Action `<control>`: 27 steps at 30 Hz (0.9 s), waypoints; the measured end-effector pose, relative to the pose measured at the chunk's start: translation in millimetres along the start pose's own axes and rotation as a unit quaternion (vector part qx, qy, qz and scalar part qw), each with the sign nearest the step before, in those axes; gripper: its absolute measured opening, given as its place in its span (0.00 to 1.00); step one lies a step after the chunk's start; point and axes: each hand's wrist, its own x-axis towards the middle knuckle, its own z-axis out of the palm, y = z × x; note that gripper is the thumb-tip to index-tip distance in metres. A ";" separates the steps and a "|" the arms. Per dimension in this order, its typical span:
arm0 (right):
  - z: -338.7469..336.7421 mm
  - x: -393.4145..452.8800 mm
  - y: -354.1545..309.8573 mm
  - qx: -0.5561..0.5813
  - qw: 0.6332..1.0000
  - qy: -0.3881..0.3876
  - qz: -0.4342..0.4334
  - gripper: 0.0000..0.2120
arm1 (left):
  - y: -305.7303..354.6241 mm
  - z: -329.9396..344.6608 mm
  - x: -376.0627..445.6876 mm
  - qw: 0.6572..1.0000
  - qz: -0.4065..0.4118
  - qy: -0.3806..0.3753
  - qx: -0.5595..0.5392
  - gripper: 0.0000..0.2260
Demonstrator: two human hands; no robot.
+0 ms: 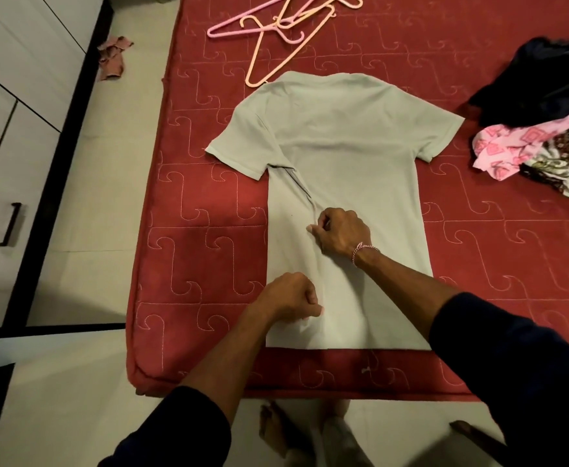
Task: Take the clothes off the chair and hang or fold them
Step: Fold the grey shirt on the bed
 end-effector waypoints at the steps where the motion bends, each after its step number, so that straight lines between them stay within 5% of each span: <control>1: 1.8 -5.1 1.0 -0.009 1.000 0.001 -0.007 0.13 | -2.4 1.8 -2.2 0.998 0.015 0.042 0.048 0.13; 4: 3.2 -18.1 3.6 -0.023 0.999 0.034 -0.031 0.11 | -9.2 11.6 -9.1 0.956 0.078 0.172 0.223 0.36; 6: 3.1 -26.2 5.4 -0.053 0.994 0.057 -0.073 0.11 | -16.0 19.4 -12.4 0.941 0.083 0.160 0.287 0.54; 10: 8.1 -38.1 9.2 -0.133 0.983 0.000 -0.126 0.11 | -34.4 37.7 -17.4 0.937 0.076 0.131 0.314 0.63; 15: 4.3 -35.2 4.3 -0.140 0.983 -0.019 -0.113 0.14 | -39.4 34.6 -23.8 0.944 0.088 0.169 0.270 0.60; 19: 0.8 -27.4 -7.6 -0.141 0.985 -0.020 -0.096 0.11 | -35.3 4.9 -16.2 0.949 0.086 0.264 0.152 0.45; 24: -4.9 2.4 -33.3 -0.151 0.985 -0.011 -0.081 0.11 | -41.4 -46.8 11.4 0.939 0.031 0.338 -0.051 0.23; 27: -8.4 27.9 -47.6 -0.121 0.987 0.007 -0.103 0.11 | -39.7 -83.7 35.5 0.883 -0.054 0.351 -0.306 0.18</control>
